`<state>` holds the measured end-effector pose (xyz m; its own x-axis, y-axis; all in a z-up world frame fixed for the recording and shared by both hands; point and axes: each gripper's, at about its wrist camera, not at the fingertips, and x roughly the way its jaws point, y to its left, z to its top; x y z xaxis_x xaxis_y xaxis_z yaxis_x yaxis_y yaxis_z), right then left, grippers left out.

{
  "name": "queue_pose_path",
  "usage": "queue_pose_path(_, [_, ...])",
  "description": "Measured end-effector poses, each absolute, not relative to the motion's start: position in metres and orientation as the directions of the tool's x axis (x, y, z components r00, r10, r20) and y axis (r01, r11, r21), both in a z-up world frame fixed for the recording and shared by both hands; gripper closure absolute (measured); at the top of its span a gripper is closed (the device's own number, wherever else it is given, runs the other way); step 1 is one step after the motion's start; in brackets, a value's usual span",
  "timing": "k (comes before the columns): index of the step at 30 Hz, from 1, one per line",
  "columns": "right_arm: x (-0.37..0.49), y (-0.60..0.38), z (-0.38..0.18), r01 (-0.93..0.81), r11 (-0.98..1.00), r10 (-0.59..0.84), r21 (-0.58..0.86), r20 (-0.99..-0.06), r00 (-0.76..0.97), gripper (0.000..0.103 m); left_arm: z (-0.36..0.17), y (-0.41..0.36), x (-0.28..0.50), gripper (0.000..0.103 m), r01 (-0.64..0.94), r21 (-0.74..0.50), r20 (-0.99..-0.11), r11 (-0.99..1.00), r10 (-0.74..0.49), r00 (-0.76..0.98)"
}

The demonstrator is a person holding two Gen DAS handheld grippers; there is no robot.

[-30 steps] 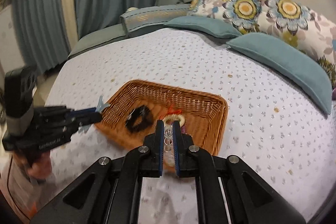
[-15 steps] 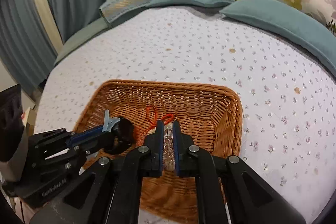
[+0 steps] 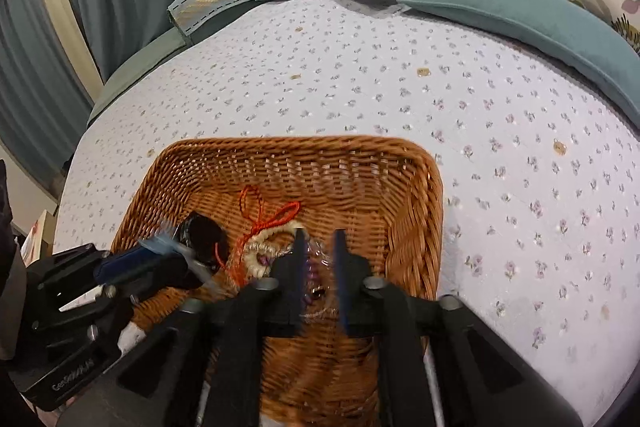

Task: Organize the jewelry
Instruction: 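Carry the clip and bead bracelet into the basket with both tools and release, then move the left tool to the silver chain bracelet while the right tool approaches the gold earring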

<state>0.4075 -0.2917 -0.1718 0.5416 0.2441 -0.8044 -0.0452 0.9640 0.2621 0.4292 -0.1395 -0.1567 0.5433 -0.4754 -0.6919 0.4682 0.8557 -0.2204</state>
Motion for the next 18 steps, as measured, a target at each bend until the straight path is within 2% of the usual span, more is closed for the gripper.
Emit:
queue_pose_path(1, [0.404,-0.293,-0.171,-0.046,0.962,0.251,0.271,-0.801,0.544,0.047,-0.156,-0.139,0.428,0.063,0.466,-0.225,-0.699,0.856,-0.475,0.535])
queue_pose_path(2, [0.398,-0.295,-0.168,-0.046,0.960,0.254,0.275,-0.793,0.553,0.045,-0.155,-0.138,0.425,0.054,0.462,-0.220,-0.698,0.859,-0.469,0.541])
queue_pose_path(3, [0.391,-0.296,-0.165,-0.053,0.960,0.256,0.275,-0.786,0.563,0.045,-0.151,-0.135,0.418,0.049,0.459,-0.203,-0.685,0.865,-0.460,0.565])
queue_pose_path(11, [0.311,-0.291,-0.145,-0.160,0.957,0.288,0.241,-0.760,0.582,0.044,-0.128,-0.096,0.349,0.049,0.460,-0.211,-0.614,0.862,-0.483,0.624])
queue_pose_path(18, [0.244,-0.260,-0.154,-0.266,0.936,0.341,0.232,-0.787,0.514,0.044,-0.135,-0.065,0.301,0.049,0.418,-0.265,-0.622,0.869,-0.485,0.614])
